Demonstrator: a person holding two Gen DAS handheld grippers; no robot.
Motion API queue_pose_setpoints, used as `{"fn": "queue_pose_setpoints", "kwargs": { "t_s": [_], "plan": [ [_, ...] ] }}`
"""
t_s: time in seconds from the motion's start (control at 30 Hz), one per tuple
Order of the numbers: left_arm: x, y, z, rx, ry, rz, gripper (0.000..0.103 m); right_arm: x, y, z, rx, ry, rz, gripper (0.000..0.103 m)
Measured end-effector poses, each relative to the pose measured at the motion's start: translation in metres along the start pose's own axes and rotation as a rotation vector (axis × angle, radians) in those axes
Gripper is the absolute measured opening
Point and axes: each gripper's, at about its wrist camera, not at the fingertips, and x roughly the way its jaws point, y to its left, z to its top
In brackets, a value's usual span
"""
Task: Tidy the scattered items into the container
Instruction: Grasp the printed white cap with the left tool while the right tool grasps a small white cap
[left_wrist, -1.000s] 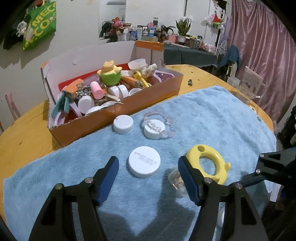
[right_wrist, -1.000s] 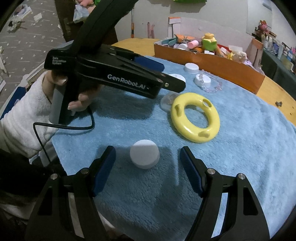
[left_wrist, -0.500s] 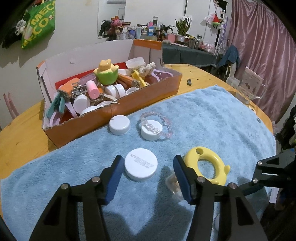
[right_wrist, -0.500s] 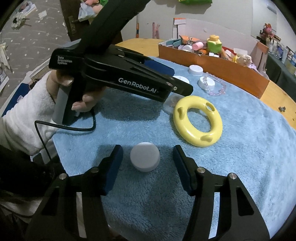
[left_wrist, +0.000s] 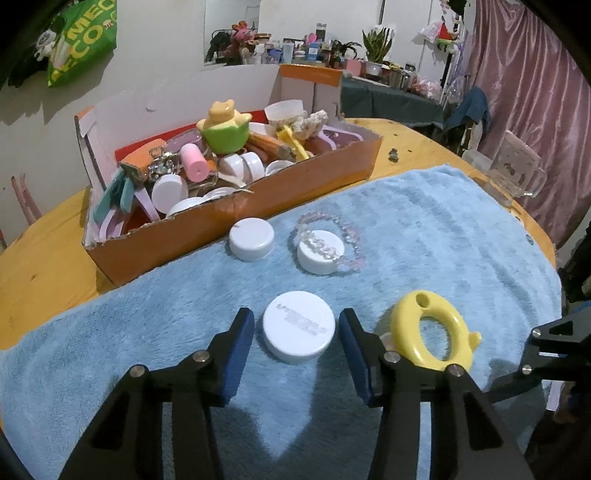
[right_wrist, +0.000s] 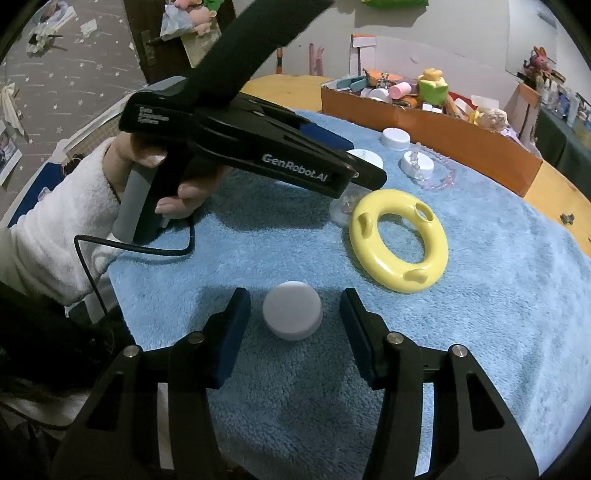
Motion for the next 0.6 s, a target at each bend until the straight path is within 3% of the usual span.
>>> {"fn": "queue_pose_setpoints", "kwargs": {
  "t_s": [0.13,0.2,0.4,0.6],
  "plan": [
    [0.0015,-0.0033,0.0003,0.02,0.003,0.023,0.049,0.0004,0.0009,-0.0006,-0.003,0.0,0.003,0.049],
    [0.0013,-0.0033,0.0004,0.022,0.001,0.03,0.042,0.0007,0.0006,-0.0004,-0.005,0.0,0.0,0.045],
    [0.0006,-0.0029,0.0007,0.019,0.002,0.036,0.042,0.0004,-0.0039,0.0014,0.007,0.002,0.0,0.034],
    [0.0005,-0.0019,0.0015,0.015,0.004,0.036,0.042,0.0008,-0.0035,0.0026,-0.002,0.006,-0.004,0.034]
  ]
}}
